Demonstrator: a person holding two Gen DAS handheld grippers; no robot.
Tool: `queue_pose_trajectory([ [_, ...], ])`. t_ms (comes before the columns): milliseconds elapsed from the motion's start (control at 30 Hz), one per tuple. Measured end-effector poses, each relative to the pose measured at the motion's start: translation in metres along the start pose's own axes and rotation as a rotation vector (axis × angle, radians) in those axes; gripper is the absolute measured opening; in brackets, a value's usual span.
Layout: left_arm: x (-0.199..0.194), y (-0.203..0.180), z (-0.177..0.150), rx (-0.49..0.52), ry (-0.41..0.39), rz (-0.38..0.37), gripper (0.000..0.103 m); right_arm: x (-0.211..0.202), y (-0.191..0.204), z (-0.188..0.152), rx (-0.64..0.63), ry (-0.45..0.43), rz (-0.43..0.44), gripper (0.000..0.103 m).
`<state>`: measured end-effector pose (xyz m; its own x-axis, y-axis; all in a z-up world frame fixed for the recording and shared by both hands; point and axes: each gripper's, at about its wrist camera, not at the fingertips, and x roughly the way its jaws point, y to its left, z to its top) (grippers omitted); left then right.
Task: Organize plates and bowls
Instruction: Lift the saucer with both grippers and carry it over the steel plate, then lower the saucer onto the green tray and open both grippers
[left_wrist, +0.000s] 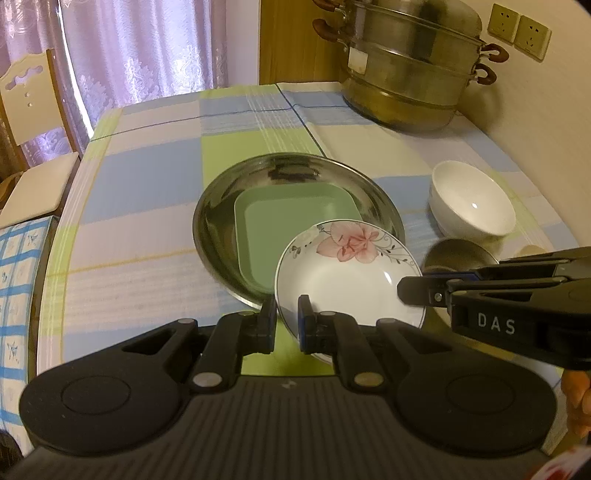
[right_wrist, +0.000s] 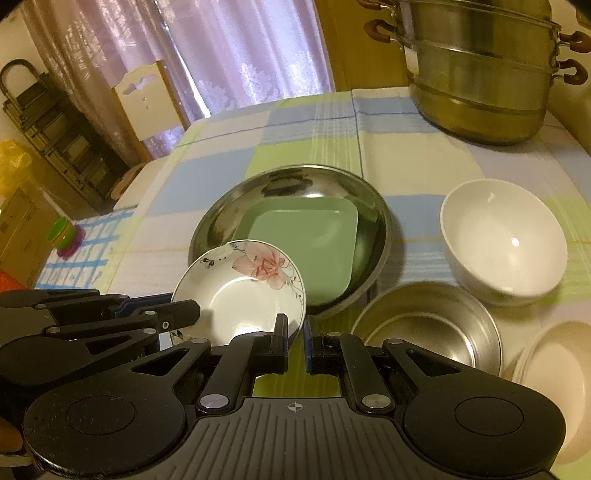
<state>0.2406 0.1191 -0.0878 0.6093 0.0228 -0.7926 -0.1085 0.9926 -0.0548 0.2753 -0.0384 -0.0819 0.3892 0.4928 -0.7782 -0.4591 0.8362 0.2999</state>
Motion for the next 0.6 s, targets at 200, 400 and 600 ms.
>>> queue_pose_trajectory([
  [200,0.016,0.005,0.017,0.01,-0.003,0.0,0.01,0.013,-0.004,0.017,0.007,-0.004,-0.012,0.008],
  [400,0.035,0.011,0.032,0.01,0.001,0.003,0.01,0.03,-0.007,0.032,0.015,-0.001,-0.025,0.008],
  [600,0.052,0.017,0.043,0.005,0.011,0.002,0.01,0.045,-0.012,0.045,0.021,0.009,-0.031,0.008],
])
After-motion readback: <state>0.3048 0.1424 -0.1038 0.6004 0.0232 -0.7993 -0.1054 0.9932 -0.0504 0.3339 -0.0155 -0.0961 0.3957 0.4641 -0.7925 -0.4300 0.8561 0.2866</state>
